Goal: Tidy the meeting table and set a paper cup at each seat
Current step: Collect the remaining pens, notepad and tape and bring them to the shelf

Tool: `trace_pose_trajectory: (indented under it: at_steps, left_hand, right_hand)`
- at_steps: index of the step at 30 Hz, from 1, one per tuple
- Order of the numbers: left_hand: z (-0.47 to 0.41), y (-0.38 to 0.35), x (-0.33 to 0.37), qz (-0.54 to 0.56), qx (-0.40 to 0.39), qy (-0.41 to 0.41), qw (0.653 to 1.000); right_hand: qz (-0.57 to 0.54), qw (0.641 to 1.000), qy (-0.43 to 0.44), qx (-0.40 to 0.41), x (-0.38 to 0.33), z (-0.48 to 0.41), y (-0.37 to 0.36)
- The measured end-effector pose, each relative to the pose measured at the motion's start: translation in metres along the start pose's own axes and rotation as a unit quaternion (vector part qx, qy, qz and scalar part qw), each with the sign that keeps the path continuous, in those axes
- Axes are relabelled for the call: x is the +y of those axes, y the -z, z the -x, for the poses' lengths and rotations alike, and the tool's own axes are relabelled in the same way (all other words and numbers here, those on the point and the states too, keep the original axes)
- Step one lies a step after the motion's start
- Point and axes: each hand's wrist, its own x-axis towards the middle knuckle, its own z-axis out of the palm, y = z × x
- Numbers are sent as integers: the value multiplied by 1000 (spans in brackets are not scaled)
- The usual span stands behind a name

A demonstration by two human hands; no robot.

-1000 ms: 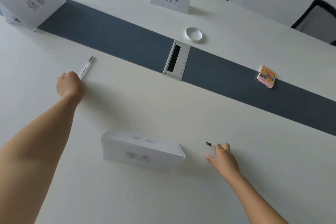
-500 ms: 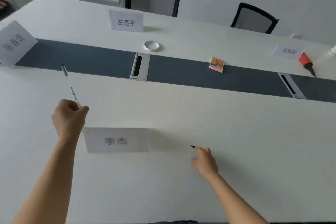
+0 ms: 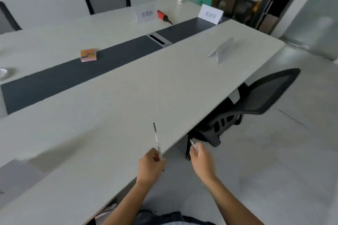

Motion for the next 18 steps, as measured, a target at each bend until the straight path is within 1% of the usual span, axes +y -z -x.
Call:
trace_pose_trajectory:
  at_steps: [3, 7, 9, 13, 18]
  left_hand:
    - [18, -47, 7, -10, -26, 6, 1000]
    - [38, -116, 13, -39, -87, 12, 995]
    - [45, -146, 19, -66, -118, 5, 991]
    - [52, -194, 41, -103, -155, -19, 982]
    - [53, -256, 69, -167, -221, -67, 958]
  right_hand:
    - [-4, 997, -69, 23, 54, 14, 39]
    - [-18, 993, -116, 12, 119, 34, 89]
    - [-38, 987, -155, 12, 148, 47, 109]
    - [-88, 970, -220, 59, 199, 67, 132]
    - [-131, 945, -280, 108, 243, 65, 161]
